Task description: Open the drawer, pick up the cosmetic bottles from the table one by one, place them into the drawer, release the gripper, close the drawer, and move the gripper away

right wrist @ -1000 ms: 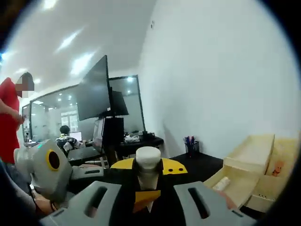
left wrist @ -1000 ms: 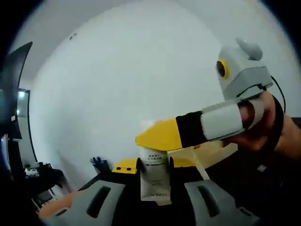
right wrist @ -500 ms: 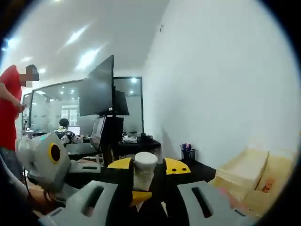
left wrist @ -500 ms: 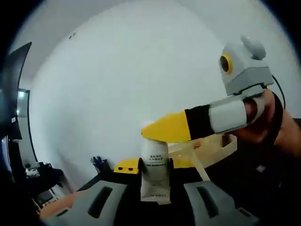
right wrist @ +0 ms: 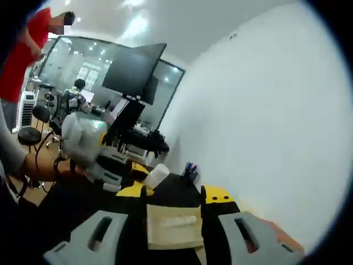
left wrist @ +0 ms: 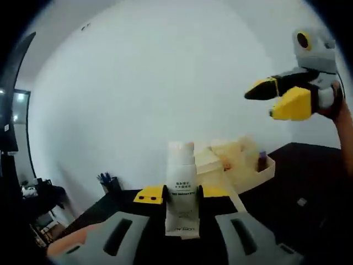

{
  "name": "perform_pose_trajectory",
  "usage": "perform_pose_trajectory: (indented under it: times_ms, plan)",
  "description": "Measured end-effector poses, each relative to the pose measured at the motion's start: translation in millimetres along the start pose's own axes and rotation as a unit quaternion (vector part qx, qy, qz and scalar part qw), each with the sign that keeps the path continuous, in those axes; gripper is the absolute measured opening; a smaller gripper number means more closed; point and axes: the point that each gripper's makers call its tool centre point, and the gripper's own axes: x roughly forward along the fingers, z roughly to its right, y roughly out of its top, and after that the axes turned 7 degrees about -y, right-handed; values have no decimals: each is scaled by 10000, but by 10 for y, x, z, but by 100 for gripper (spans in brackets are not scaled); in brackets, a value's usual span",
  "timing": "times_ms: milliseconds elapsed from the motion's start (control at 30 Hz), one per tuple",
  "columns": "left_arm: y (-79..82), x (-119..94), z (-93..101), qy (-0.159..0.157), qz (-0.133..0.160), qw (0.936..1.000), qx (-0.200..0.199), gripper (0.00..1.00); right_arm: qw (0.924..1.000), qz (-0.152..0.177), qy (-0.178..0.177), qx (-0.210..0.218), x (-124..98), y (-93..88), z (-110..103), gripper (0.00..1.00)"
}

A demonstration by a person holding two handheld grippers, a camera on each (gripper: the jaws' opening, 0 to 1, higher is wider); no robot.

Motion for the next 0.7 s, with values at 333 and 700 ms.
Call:
perform_pose_trajectory:
  times_ms: [333,700]
  plan:
    - [-33,334,158,-280,-350,9989,-167,17,9913,-1103,-319,-637,-37,-426,157,48]
    - [-237,807,309,-543,-863,9944,-275,17,9865,-1319,-615,-748,-151,-545,378,62]
